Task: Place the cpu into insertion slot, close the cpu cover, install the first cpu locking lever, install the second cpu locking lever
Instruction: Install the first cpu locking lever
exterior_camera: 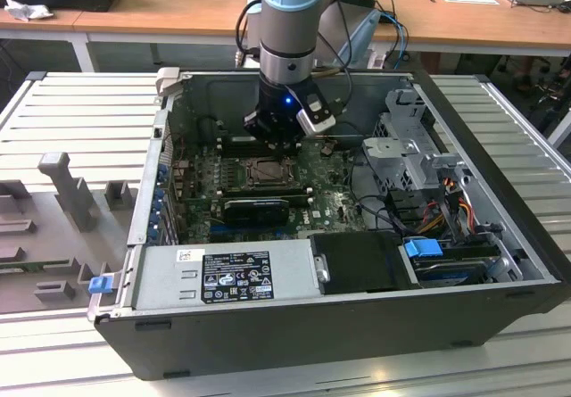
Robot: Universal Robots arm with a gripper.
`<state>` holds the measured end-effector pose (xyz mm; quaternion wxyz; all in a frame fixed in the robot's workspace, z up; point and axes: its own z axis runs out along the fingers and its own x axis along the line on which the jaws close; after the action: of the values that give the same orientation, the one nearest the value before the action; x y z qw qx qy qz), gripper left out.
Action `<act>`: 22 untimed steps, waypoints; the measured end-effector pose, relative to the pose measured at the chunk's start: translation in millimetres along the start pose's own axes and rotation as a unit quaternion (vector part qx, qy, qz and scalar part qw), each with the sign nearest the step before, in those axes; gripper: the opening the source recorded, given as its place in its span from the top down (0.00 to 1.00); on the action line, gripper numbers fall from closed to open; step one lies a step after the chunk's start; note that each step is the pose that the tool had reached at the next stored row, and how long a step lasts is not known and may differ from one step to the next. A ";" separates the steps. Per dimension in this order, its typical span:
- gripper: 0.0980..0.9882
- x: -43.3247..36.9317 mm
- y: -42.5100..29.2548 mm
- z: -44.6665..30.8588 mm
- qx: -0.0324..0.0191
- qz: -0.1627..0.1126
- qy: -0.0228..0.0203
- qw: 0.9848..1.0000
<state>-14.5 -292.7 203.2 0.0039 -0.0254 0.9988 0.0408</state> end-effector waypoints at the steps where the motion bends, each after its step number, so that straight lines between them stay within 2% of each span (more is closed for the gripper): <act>1: 0.99 -0.1 0.2 0.9 0.002 0.000 0.000 1.000; 4: 0.99 -0.1 0.0 1.4 0.003 0.000 0.000 1.000; 5: 0.99 -0.1 -0.1 1.4 0.002 0.000 0.000 1.000; 6: 0.99 -0.1 -0.1 1.5 -0.001 0.000 0.000 1.000; 9: 0.99 -0.2 0.1 2.0 -0.024 0.000 -0.001 1.000; 12: 0.99 -0.2 0.3 -0.9 -0.025 0.000 -0.002 1.000; 16: 0.99 -0.3 1.3 -13.8 -0.024 0.000 -0.001 1.000; 22: 0.99 -0.2 -2.0 -14.4 -0.024 0.000 -0.001 1.000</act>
<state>-14.3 -295.8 217.4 0.0048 -0.0252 0.9975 0.0652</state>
